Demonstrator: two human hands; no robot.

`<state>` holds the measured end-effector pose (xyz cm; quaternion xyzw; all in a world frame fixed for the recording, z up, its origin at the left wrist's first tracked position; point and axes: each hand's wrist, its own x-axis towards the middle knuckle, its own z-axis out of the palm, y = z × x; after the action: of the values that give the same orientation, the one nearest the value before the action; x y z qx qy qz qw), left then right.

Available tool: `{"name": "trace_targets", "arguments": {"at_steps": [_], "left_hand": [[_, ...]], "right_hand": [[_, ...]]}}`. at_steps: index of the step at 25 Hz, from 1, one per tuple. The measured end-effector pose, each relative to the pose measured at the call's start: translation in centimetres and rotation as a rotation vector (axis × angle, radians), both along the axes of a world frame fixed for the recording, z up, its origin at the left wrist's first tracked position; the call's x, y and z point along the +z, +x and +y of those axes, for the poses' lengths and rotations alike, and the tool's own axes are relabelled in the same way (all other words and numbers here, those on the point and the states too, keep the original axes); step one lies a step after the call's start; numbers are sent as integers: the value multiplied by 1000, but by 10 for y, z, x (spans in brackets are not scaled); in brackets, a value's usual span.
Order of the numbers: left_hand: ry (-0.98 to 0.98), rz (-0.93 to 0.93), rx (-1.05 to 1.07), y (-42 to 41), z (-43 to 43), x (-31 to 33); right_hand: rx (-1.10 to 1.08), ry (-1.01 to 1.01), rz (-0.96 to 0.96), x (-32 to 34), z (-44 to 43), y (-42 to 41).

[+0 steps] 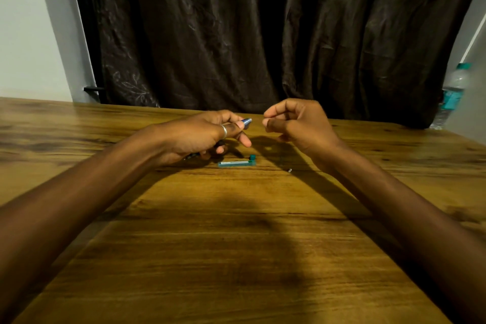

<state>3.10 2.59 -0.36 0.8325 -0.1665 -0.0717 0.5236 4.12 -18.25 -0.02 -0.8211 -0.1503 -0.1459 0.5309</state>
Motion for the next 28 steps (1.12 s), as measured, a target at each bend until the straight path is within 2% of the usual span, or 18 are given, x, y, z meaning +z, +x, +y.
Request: {"name": "trace_targets", "arguments": {"at_steps": [4, 8, 11, 16, 23, 28], "left_hand": [[92, -67, 26, -4, -2, 0], [155, -80, 98, -3, -1, -5], [292, -156, 147, -2, -4, -11], [483, -218, 200, 0, -7, -20], [435, -96, 167, 1, -6, -18], [411, -69, 159, 1, -6, -18]], "right_hand": [[-30, -125, -38, -8, -5, 10], [26, -397, -102, -14, -4, 9], [81, -521, -132, -16, -2, 8], [131, -584, -102, -26, 4, 4], [137, -708, -139, -28, 5, 5], [73, -569, -78, -25, 2, 6]]}}
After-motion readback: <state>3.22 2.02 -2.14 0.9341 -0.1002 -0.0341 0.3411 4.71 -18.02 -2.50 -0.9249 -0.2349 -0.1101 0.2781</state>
